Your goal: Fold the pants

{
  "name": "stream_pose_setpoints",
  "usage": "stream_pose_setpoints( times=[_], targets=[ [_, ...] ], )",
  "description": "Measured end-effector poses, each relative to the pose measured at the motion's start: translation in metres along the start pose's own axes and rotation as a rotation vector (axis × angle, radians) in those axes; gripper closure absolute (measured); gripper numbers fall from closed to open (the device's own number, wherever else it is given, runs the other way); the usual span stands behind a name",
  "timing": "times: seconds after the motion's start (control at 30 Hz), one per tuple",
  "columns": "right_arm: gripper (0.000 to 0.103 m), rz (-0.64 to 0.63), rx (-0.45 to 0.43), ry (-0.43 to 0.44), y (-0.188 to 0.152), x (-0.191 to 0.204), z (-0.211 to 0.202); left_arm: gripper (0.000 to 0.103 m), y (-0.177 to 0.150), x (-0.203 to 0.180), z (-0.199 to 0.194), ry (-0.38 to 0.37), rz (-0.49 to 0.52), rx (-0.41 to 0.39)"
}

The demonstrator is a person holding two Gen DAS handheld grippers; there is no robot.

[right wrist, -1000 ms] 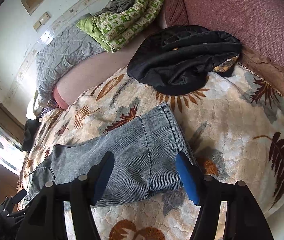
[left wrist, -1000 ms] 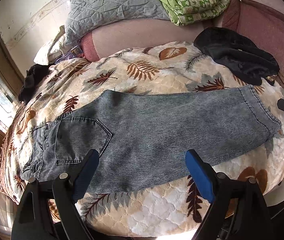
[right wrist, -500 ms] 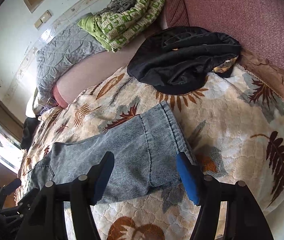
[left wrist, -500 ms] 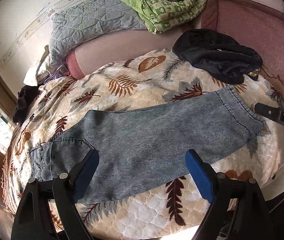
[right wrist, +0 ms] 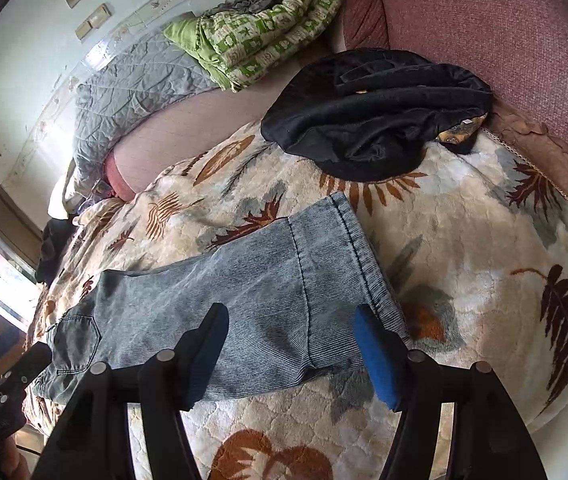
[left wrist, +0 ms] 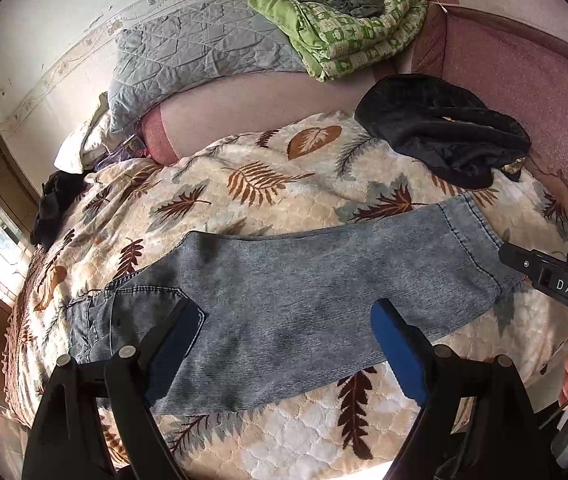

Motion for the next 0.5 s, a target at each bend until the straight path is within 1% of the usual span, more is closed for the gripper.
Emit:
stream_pose_setpoints(
  times=[0.2,0.5],
  targets=[
    [0.035,0.002,0.01,-0.008,-0.002,-0.002,0.002,0.015,-0.007,0.014,0.003,0.014,-0.037,0.011],
    [0.035,-0.021,0.022,-0.01,-0.004,0.002,0.006,0.015,-0.026,0.027,0.012,0.03,-0.073,0.06]
  ],
)
Point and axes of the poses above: each gripper's, at about its wrist camera, not at the fingertips, and z roughly the way its jaws point, x to its left, y to its top, the point moved 5 cm from there along z, roughly the way its jaws point, and after that the axes turned 9 degrees about -x, right-handed, at the moved point
